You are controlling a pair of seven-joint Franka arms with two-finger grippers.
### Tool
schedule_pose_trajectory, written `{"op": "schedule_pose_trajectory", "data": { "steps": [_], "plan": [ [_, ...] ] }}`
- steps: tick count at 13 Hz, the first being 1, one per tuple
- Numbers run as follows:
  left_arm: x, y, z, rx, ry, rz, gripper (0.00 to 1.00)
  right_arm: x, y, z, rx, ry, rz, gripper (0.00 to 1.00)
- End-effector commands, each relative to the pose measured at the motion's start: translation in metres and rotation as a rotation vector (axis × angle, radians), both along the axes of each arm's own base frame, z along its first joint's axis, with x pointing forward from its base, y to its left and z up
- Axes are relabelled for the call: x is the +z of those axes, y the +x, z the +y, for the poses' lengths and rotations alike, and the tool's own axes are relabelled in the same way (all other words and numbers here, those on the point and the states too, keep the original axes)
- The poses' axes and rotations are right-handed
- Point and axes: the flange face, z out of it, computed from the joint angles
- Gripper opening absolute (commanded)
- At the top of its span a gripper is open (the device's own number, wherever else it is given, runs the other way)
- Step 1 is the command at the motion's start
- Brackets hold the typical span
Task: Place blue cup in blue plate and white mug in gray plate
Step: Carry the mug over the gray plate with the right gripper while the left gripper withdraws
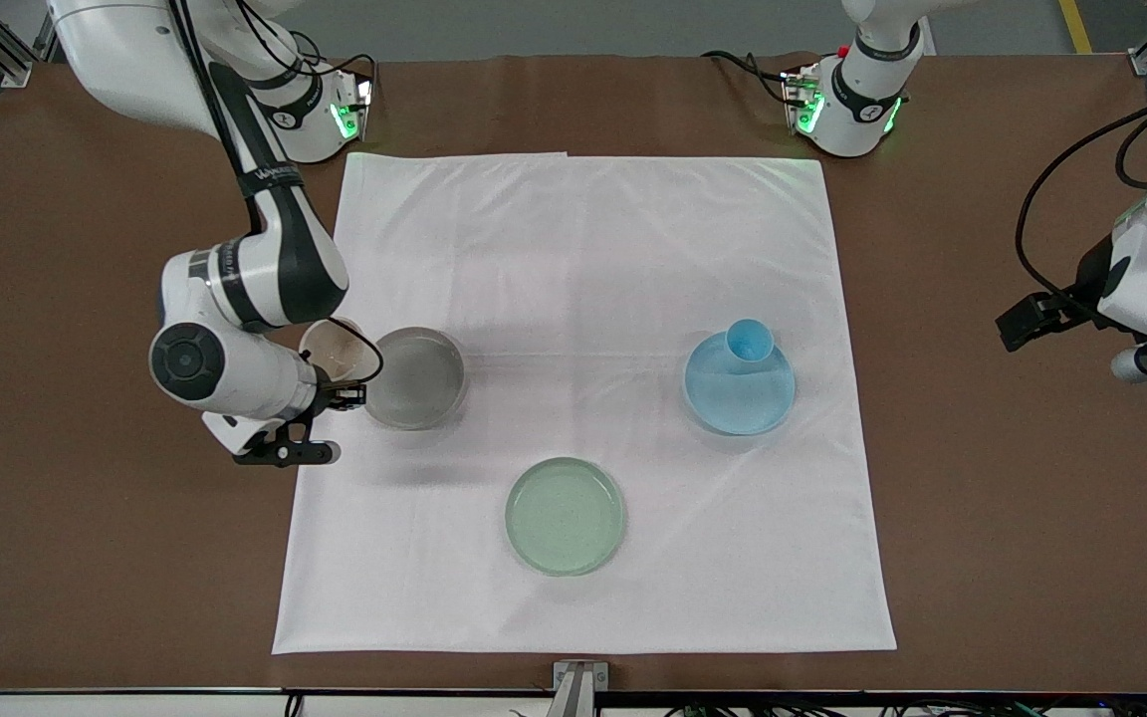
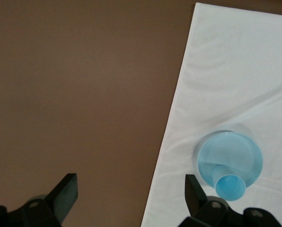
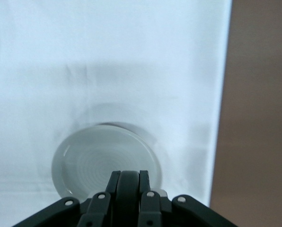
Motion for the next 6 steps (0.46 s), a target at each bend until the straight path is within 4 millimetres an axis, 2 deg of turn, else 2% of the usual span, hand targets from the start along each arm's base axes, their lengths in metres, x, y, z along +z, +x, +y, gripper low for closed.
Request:
{"op": "schedule_pose_trajectory", "data": {
  "steps": [1, 2, 4, 5, 6],
  "plan": [
    [0.023, -0.012, 0.002, -0.002, -0.047, 0.022, 1.0, -0.025, -0.018, 0.01, -0.038, 0.011, -0.045, 0.07],
    [0.035, -0.019, 0.0, -0.005, -0.041, 0.008, 1.0, -0.038, -0.024, 0.021, -0.04, 0.015, -0.06, 0.07],
    [0.046, -0.027, -0.002, -0.055, -0.034, -0.002, 1.0, -0.056, -0.03, 0.034, -0.05, 0.018, -0.079, 0.07],
    [0.052, -0.034, -0.002, -0.099, -0.031, 0.001, 1.0, -0.064, -0.03, 0.034, -0.049, 0.015, -0.077, 0.07],
    [0.051, -0.039, 0.001, -0.112, -0.026, 0.01, 1.0, -0.072, -0.03, 0.034, -0.049, 0.01, -0.072, 0.07]
  ]
}}
